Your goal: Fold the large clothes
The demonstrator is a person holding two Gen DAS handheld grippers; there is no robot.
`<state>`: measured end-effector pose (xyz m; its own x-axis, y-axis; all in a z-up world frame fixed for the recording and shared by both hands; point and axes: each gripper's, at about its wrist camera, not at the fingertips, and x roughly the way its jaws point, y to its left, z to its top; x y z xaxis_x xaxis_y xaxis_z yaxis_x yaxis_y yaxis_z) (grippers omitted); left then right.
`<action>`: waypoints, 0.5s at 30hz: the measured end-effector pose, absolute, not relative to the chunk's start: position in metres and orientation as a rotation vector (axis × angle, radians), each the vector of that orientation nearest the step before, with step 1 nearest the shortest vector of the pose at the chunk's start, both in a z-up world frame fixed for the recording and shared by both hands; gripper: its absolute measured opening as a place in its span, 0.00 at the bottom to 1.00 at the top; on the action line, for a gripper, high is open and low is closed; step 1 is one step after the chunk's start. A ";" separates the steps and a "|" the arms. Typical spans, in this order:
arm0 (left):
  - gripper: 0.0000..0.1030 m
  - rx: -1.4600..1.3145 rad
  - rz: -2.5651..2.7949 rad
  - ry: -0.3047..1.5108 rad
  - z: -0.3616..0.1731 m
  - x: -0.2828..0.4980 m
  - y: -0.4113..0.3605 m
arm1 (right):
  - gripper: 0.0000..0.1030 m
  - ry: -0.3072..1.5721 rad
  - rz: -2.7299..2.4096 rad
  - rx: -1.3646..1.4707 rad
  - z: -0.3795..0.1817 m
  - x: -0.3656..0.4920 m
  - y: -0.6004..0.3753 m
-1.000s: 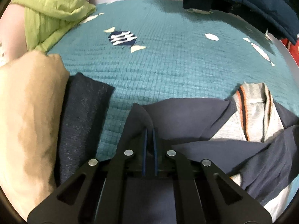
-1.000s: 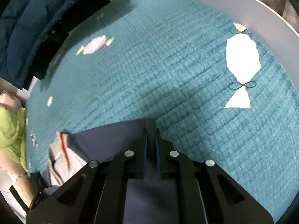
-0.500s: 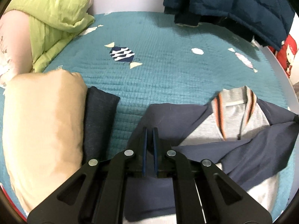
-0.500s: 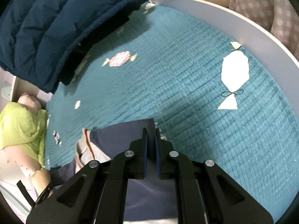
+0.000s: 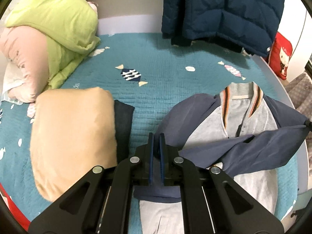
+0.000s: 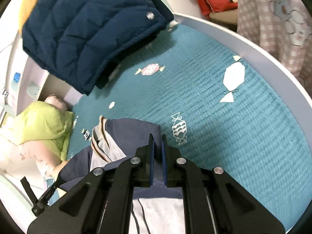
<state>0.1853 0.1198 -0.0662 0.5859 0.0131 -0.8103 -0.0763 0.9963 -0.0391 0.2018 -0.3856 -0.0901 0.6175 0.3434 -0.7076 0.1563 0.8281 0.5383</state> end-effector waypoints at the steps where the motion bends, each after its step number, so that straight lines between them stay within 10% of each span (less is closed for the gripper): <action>1: 0.05 -0.078 0.048 0.936 -0.062 0.177 0.121 | 0.06 0.903 0.126 0.606 -0.086 0.192 -0.386; 15: 0.05 -0.262 0.040 0.994 -0.115 -0.002 0.143 | 0.06 0.924 0.145 0.618 -0.133 -0.003 -0.389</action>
<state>-0.0019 0.1427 -0.1147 0.5475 -0.0860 -0.8323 -0.1518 0.9680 -0.1999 -0.0028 -0.3891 -0.1330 0.6066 0.3733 -0.7019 0.1405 0.8187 0.5568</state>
